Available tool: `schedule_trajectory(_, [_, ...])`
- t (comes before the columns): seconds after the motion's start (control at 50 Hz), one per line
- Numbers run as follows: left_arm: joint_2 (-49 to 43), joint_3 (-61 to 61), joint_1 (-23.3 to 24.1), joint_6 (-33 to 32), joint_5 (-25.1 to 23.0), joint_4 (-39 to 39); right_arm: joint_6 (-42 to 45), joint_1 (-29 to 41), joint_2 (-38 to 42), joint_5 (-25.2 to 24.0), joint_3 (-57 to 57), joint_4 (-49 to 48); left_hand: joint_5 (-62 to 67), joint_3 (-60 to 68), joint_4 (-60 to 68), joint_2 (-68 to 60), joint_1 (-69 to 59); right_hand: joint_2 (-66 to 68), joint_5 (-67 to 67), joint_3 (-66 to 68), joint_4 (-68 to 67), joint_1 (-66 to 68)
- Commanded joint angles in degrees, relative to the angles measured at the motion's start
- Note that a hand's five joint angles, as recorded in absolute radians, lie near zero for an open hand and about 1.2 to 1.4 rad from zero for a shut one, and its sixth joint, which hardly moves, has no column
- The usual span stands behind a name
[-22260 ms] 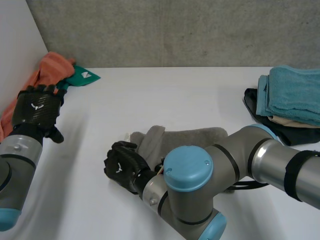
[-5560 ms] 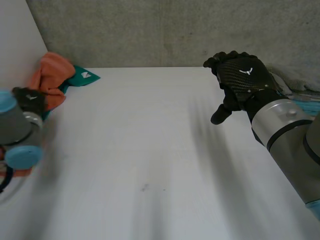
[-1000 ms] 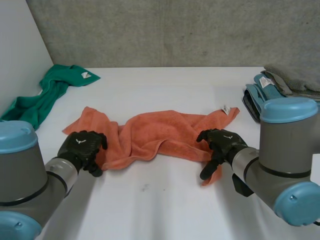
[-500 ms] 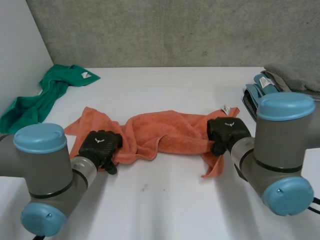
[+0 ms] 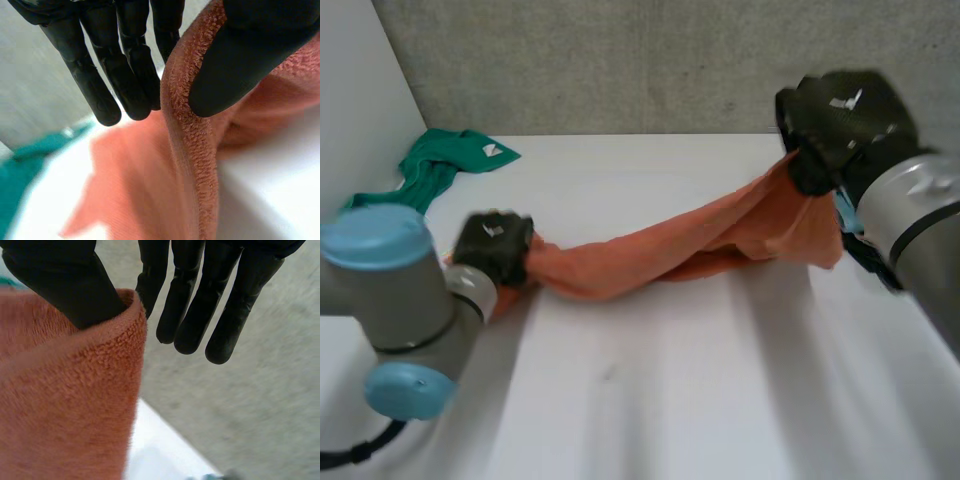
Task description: Fold the laundry.
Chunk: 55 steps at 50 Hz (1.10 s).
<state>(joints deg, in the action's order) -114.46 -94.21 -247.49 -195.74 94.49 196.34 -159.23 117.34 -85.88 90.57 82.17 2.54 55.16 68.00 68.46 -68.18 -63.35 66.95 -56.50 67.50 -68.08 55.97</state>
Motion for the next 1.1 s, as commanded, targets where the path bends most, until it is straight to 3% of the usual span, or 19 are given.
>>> schedule_trajectory(0.02, [21.0,0.2,-2.0,-8.0,-0.7,-4.2,16.3,-3.1,-2.2,0.8,-8.4,3.2,14.8,12.0,11.5,-11.8,-16.6,13.0,-13.5,12.5,-11.9,24.0])
schedule_trajectory(0.14, [35.4,2.6,-3.6,-12.0,-3.9,-13.2,24.0,-3.6,-3.2,0.8,-17.0,12.3,14.8,12.0,11.5,-11.8,-16.6,13.0,-13.5,12.5,-11.9,24.0])
schedule_trajectory(0.26, [36.0,2.8,-4.6,-15.5,-7.3,-19.8,27.7,-3.5,-2.0,0.0,-20.2,24.0,14.8,12.0,11.5,-11.8,-16.6,13.0,-13.5,12.5,-11.9,24.0])
schedule_trajectory(0.44, [18.0,4.7,-5.5,-21.0,-6.5,-20.9,28.5,-2.7,10.4,0.2,-19.6,27.8,14.8,12.0,11.5,-11.8,-16.6,13.0,-13.5,12.5,-11.9,24.0])
schedule_trajectory(0.5, [9.5,10.2,-6.9,-23.3,-3.4,-20.4,28.5,-2.5,14.7,0.7,-21.1,27.1,14.8,12.0,11.5,-11.8,-16.6,13.0,-13.5,12.5,-11.9,24.0])
schedule_trajectory(0.6, [-0.2,24.2,-6.7,-26.2,3.4,-19.0,28.3,-2.5,21.6,1.1,-28.8,21.6,14.8,12.0,11.5,-11.8,-16.6,13.0,-13.5,12.5,-11.9,24.0])
schedule_trajectory(0.7, [-5.9,43.8,-5.7,-27.6,4.5,-15.2,27.7,-2.3,27.4,3.8,-45.3,8.1,14.8,12.0,11.5,-11.8,-16.6,13.0,-13.5,12.5,-11.9,24.0])
schedule_trajectory(0.78, [-6.0,55.5,-6.1,-27.3,4.5,-0.8,27.7,-2.3,28.1,5.7,-52.3,-7.3,14.8,12.0,11.5,-11.8,-16.6,13.0,-13.5,12.5,-11.9,24.0])
schedule_trajectory(0.86, [-3.9,55.5,-5.9,-27.3,4.3,11.6,27.8,-2.3,26.2,6.2,-51.7,-21.0,14.8,12.0,11.5,-11.8,-16.6,13.0,-13.5,12.5,-11.9,24.0])
schedule_trajectory(0.9, [-2.0,54.2,-5.6,-27.4,4.2,13.1,28.3,-2.3,25.2,6.2,-50.8,-23.4,14.8,12.0,11.5,-11.8,-16.6,13.0,-13.5,12.5,-11.9,24.0])
schedule_trajectory(1.1, [7.1,31.2,-6.2,-25.0,3.8,12.0,27.8,-2.3,22.5,5.6,-36.1,-18.0,14.8,12.0,11.5,-11.8,-16.6,13.0,-13.5,12.5,-11.9,24.0])
